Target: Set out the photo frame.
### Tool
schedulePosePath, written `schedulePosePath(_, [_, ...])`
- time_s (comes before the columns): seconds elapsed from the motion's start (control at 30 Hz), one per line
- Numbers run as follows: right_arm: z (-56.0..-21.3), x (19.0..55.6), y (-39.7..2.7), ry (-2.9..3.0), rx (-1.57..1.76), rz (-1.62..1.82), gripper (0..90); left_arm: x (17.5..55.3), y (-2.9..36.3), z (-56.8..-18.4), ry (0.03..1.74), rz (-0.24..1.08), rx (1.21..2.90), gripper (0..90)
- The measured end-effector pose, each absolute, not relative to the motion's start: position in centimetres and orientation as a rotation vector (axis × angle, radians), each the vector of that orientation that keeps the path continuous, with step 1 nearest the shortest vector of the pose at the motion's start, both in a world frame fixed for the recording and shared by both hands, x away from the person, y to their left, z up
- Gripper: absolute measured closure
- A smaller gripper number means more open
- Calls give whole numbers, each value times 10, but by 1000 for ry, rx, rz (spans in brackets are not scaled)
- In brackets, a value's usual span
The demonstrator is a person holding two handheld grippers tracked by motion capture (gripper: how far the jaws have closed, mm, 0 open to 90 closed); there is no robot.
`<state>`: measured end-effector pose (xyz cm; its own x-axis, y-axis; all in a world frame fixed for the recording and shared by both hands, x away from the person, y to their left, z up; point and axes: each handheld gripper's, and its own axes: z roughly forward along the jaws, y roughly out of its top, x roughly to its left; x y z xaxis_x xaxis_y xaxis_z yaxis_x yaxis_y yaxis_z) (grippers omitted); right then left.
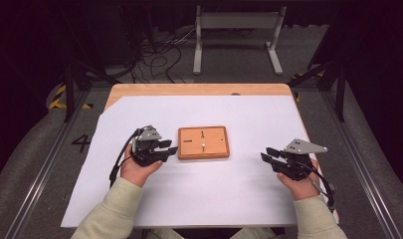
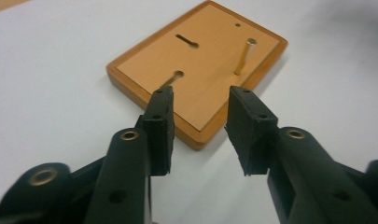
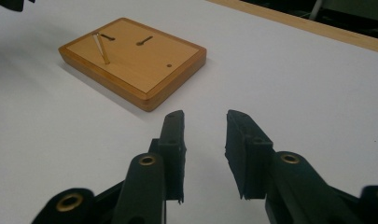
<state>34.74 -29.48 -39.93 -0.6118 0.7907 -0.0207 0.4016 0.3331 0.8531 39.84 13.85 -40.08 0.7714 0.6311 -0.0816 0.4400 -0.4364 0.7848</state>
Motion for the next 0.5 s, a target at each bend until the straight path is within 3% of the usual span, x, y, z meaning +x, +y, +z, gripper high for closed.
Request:
schedulePosePath(0.2, [-398,348,-296,2178,968,1261,634,390,129,-396,703,295,2140,541])
schedulePosePath(0.33, [-397,350,-295,2188,977,1296,533,389,119,-393,660,278,2151,502])
schedulePosePath(0.47, [-399,350,-297,2196,990,1263,515,390,107,-392,645,253,2157,507])
schedulePosePath(0.5, [-399,350,-297,2196,990,1263,515,390,107,-392,645,253,2157,471])
